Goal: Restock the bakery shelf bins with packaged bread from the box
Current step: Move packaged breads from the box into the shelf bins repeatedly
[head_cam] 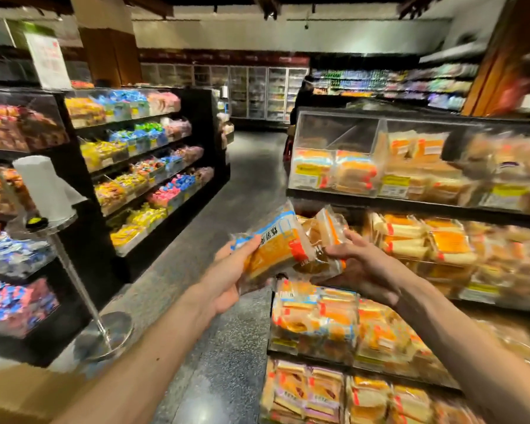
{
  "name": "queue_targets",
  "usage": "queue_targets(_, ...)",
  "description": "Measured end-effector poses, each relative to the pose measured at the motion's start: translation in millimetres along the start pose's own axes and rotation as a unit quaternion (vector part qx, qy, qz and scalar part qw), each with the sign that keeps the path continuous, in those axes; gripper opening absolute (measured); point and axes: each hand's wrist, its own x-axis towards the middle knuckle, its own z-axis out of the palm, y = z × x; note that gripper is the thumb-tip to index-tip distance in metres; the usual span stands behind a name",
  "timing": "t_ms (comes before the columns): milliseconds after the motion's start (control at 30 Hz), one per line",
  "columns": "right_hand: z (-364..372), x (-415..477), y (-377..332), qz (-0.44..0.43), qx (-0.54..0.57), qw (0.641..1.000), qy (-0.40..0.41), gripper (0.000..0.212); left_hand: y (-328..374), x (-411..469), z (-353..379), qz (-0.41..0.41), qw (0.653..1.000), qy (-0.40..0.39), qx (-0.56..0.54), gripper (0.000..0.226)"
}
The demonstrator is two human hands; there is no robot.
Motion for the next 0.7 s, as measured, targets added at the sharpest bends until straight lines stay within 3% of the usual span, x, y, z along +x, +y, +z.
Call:
queue_targets(133,-59.5,15.4,-21.6,-0.026,0.011,0.997,0.065,0.048,2.0,37.0,57.0,-0.045,0.996,-0.072,0.000,0.044)
queue_targets(200,-81.8,29.6,-31.1,-0.045,-0.016,0.994,0.098,0.060,9.9,55.9,76.1,-0.061,0.991,-0.116,0.005,0.050)
queue_targets(267,-97.1,44.4,-38.9,-0.058,-0.010,0.993,0.105,0.074,17.5,79.1,90.3,-0.054,0.990,-0.126,0.011,0.055)
queue_targets(400,-119.6,80.5,-53.8,-0.078,0.029,0.989,0.121,0.080,37.7,132.9,112.9,-0.013,0.990,-0.126,0.062,0.050)
queue_targets(600,-139.9,151.6,-111.0,-0.147,-0.003,0.979,0.143,0.077,122.4,242.9,140.9,0.146,0.977,-0.114,0.102,0.042)
queue_targets(700,-140.1,185.7,-154.3,-0.178,-0.024,0.970,0.165,0.072,181.4,299.3,156.9,0.303,0.931,-0.111,0.171,0.042)
